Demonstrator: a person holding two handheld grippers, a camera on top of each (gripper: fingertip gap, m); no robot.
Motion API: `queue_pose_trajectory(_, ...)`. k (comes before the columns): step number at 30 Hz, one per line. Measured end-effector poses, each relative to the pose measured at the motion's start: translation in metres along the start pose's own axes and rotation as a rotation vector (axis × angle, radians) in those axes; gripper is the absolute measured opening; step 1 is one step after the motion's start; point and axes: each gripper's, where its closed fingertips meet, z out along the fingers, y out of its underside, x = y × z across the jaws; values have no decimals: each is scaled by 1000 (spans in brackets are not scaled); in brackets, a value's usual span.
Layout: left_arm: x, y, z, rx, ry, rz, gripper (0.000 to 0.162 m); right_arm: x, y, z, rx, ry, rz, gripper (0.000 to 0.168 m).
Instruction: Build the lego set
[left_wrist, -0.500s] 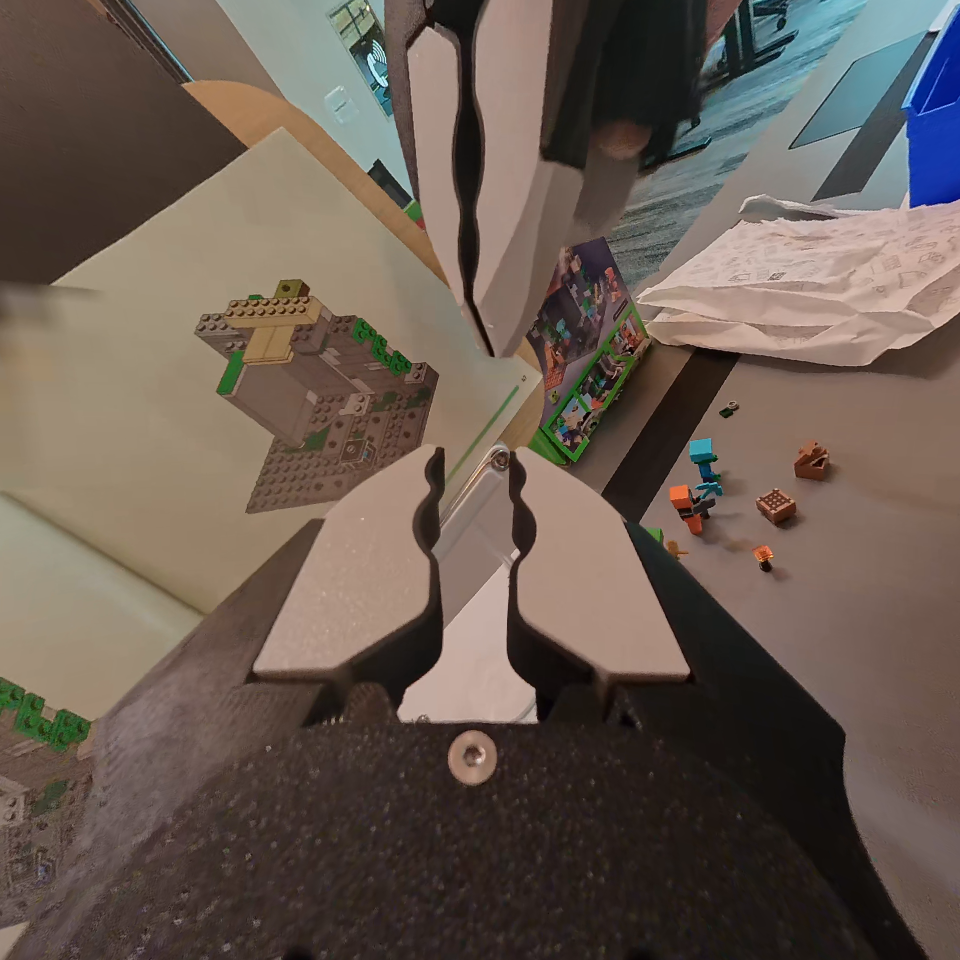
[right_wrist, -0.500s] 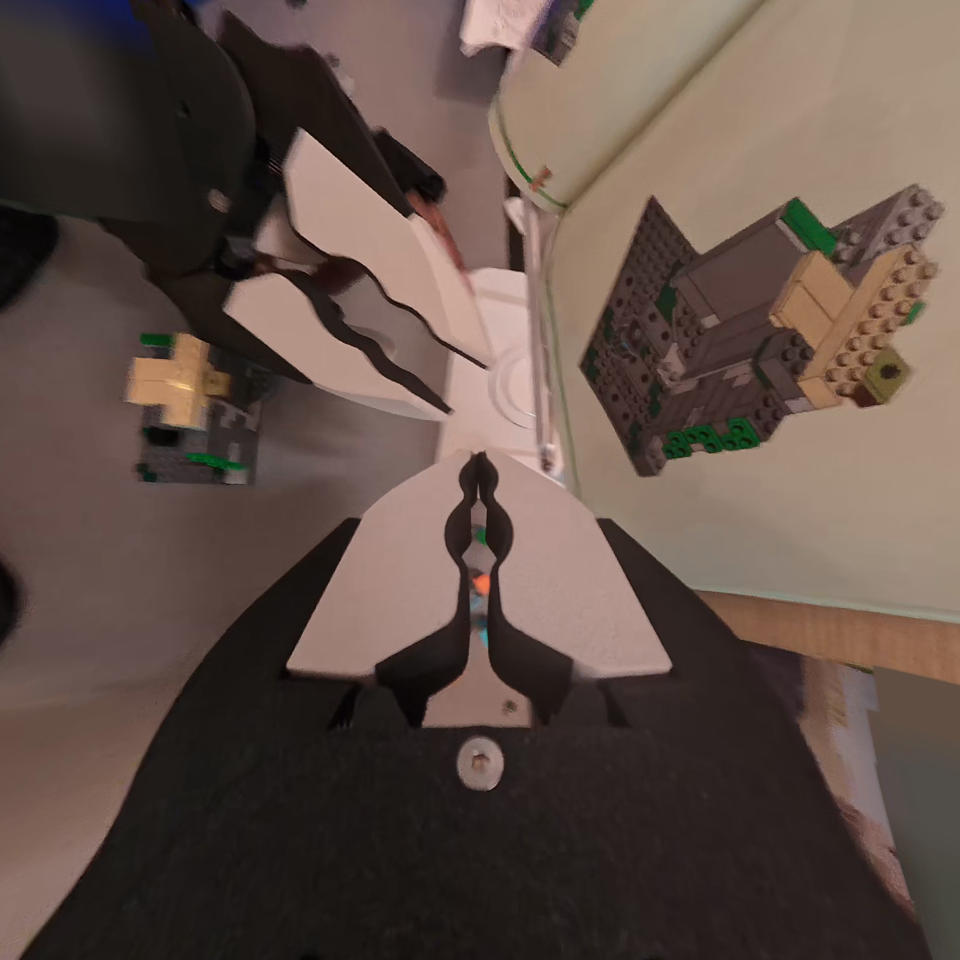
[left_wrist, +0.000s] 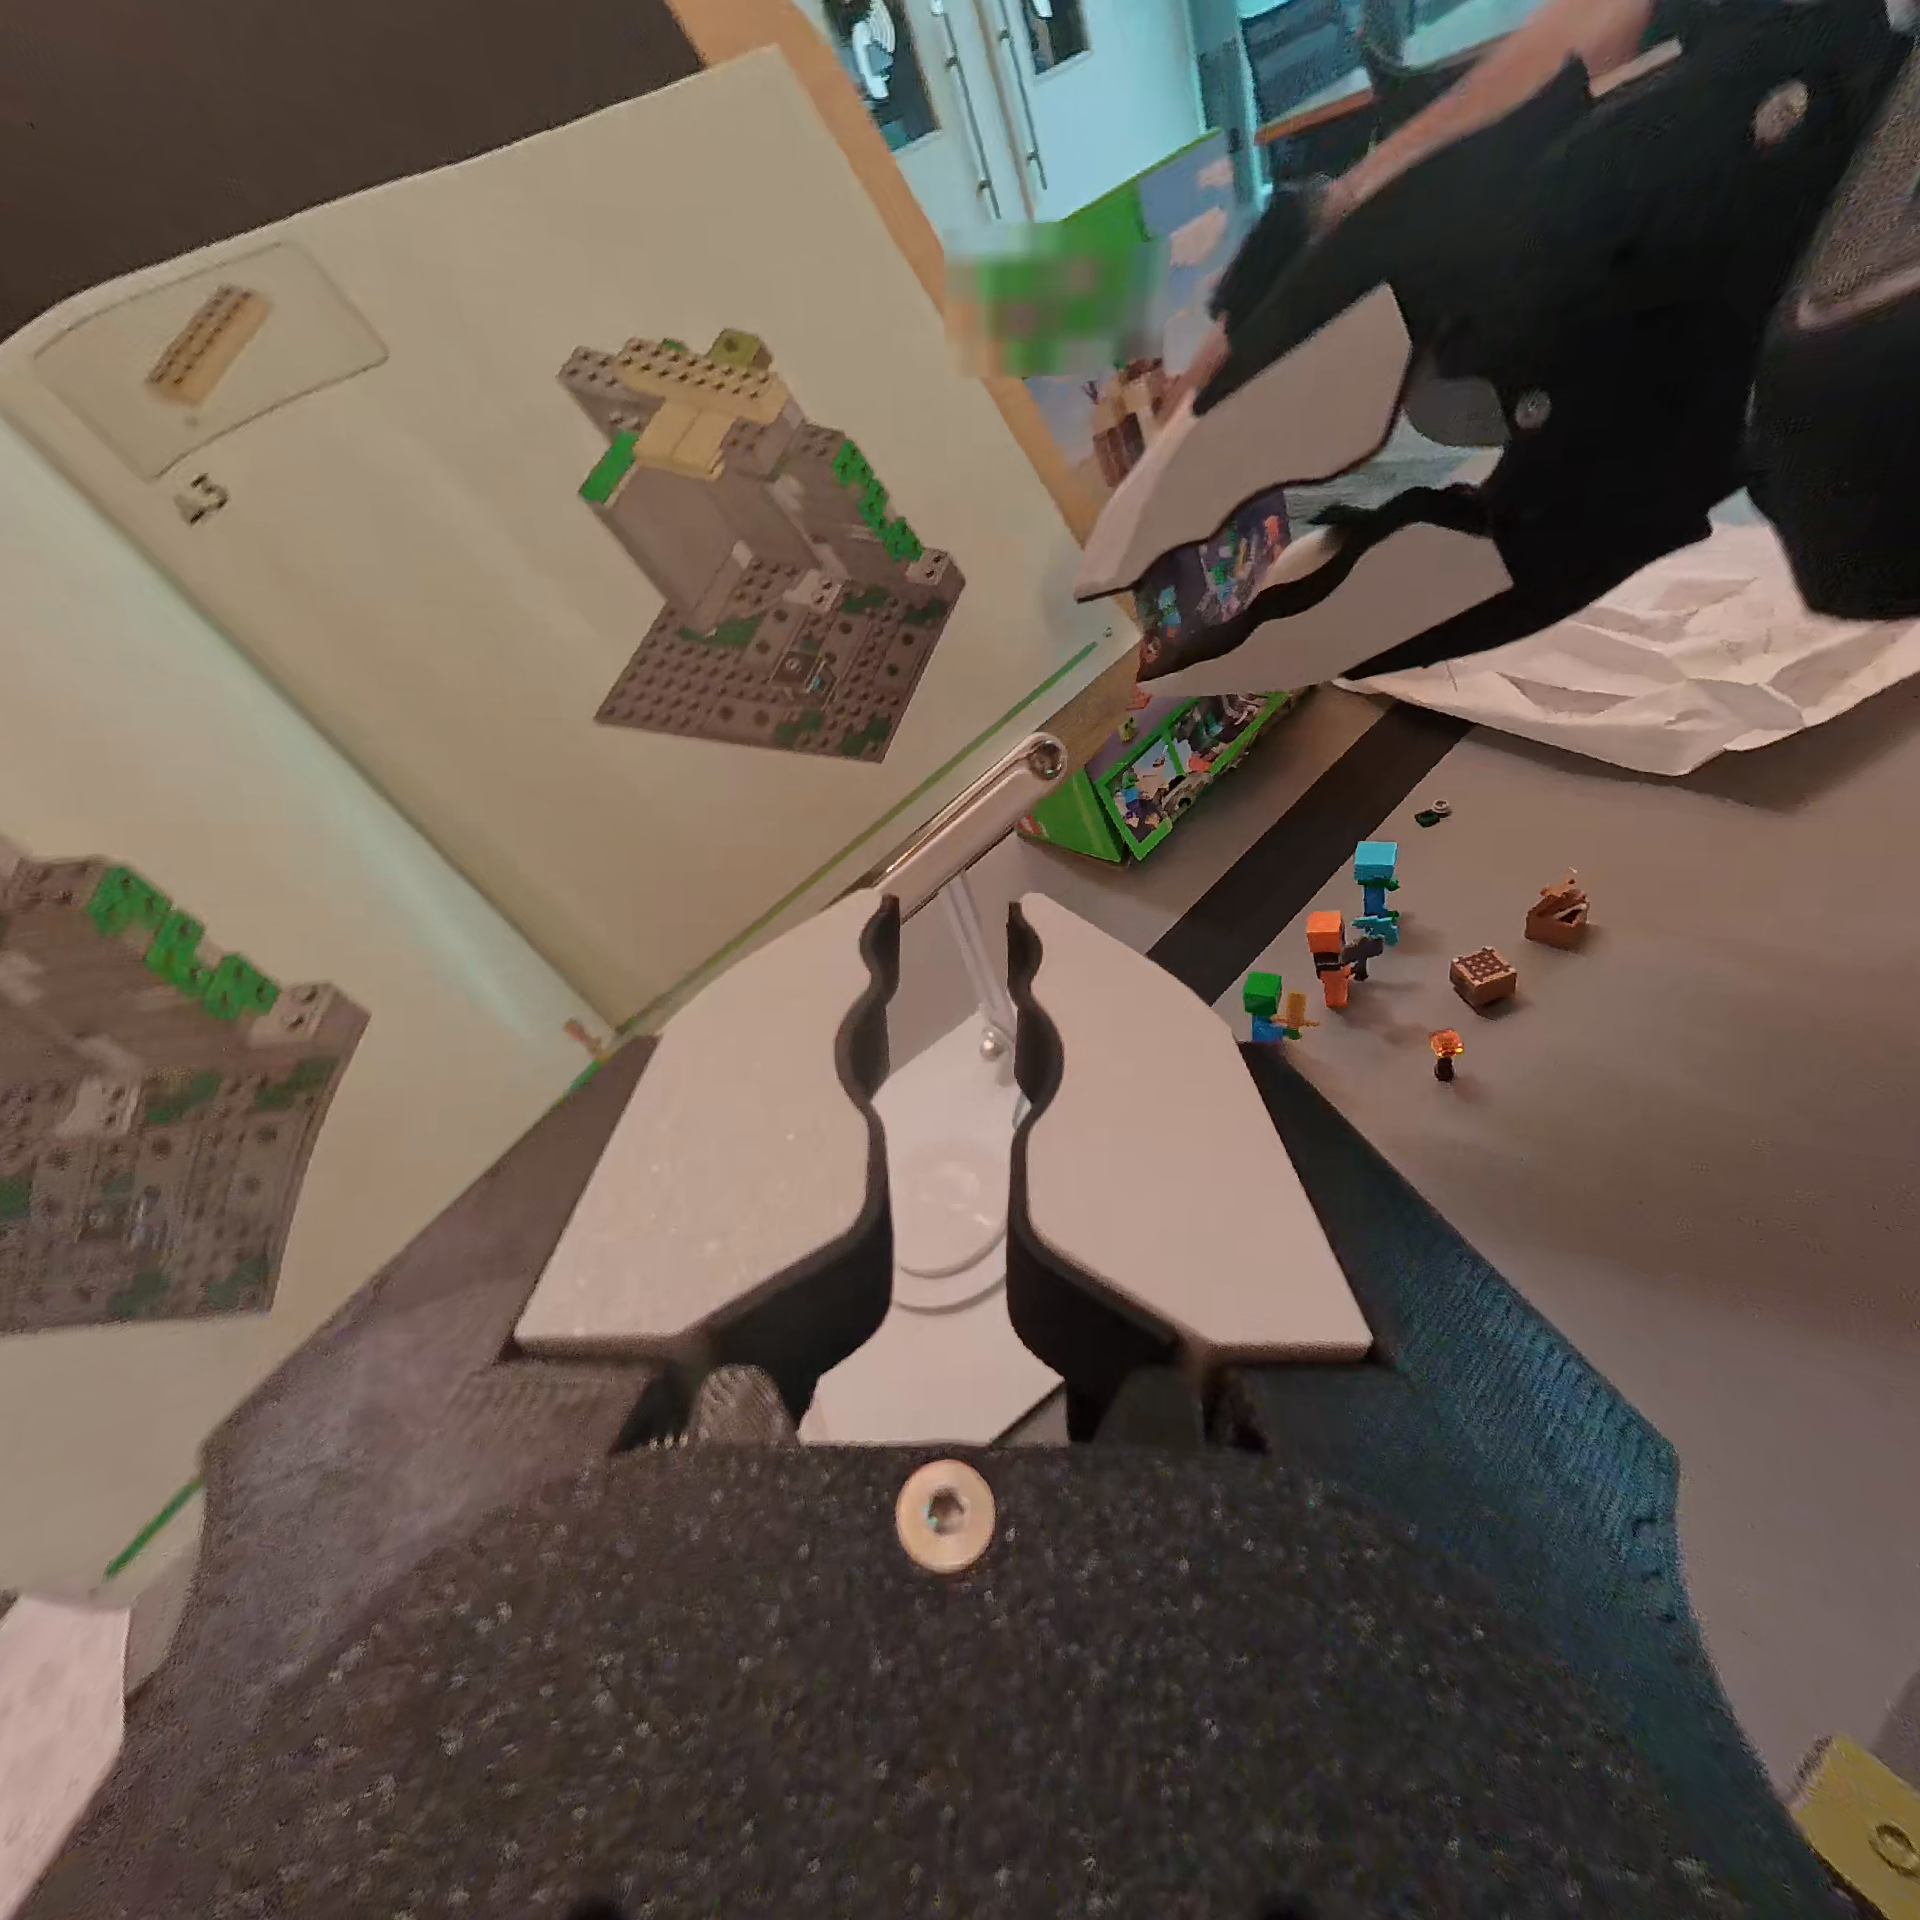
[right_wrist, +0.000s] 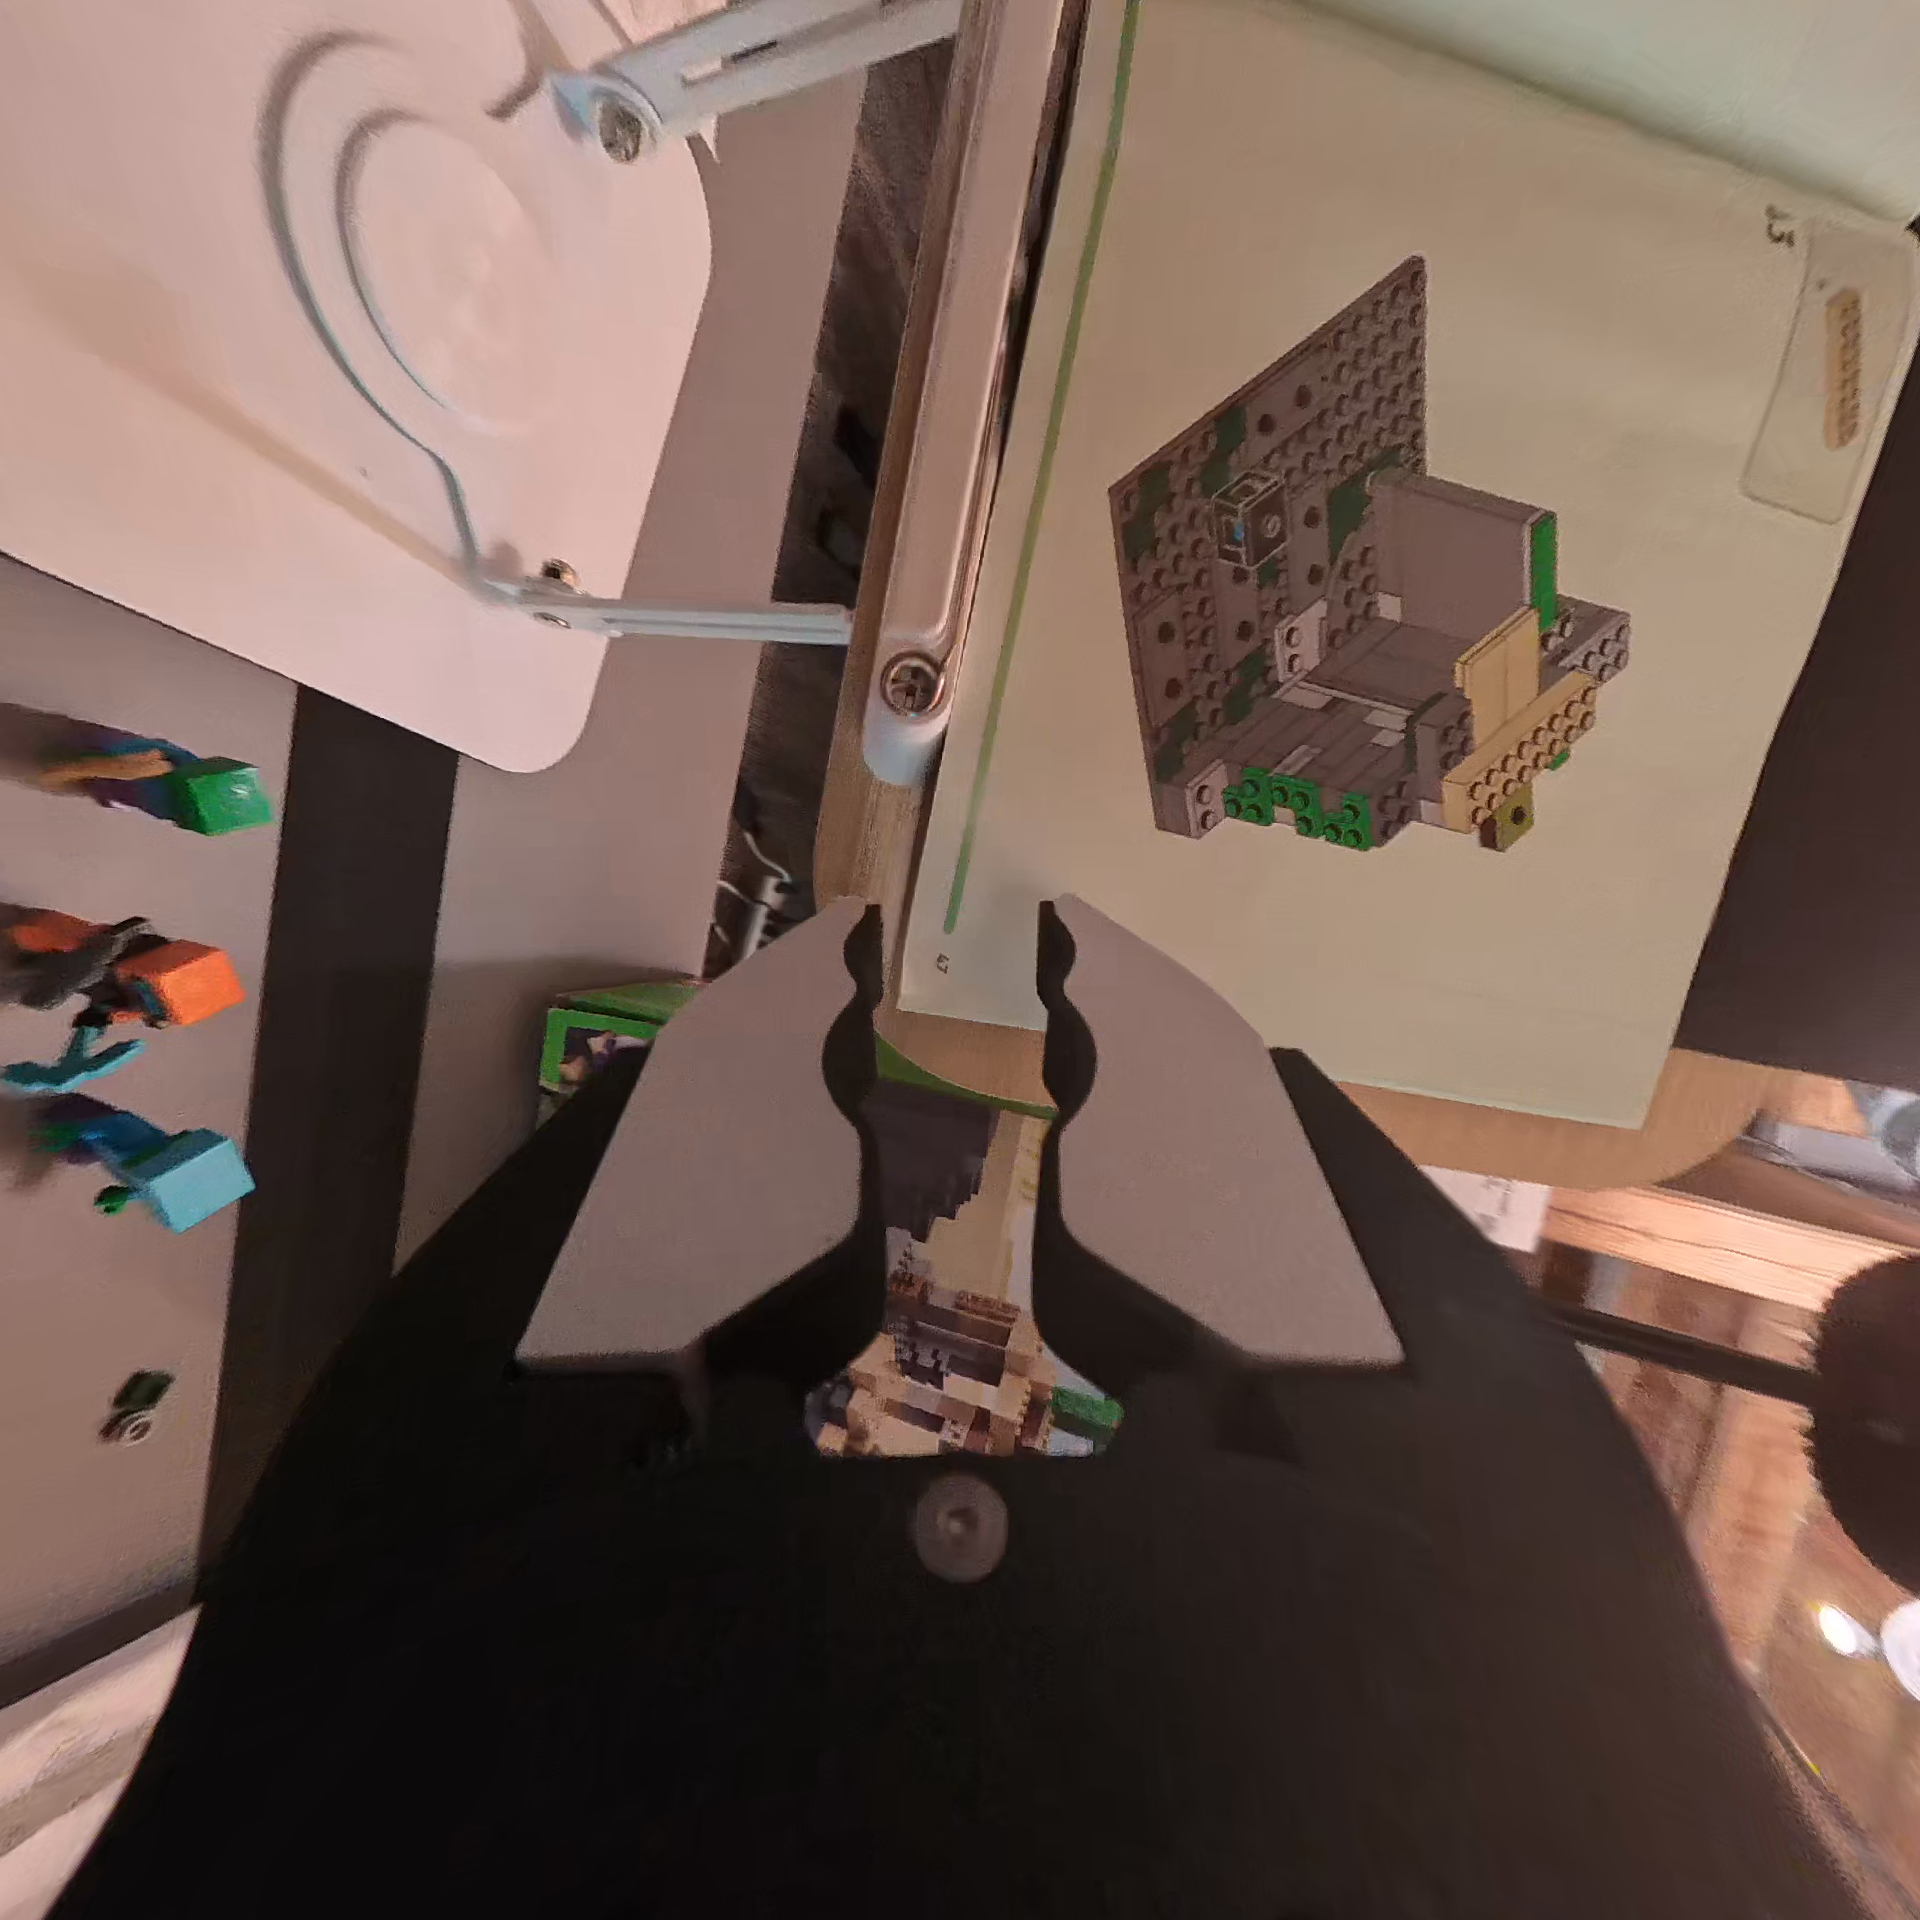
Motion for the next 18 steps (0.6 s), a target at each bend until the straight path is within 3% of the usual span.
queue_pose_trajectory(6, -17, 13, -26, -2, -75, -117, 19, -4, 11, 10, -41, 8, 5, 21)
queue_pose_trajectory(12, -29, 28, -53, 2, -115, -201, 19, -3, 11, 10, -50, -36, 7, 3)
queue_pose_trajectory(18, -29, 43, -69, -14, -115, -208, 19, -6, 9, 5, -65, -249, 181, 0)
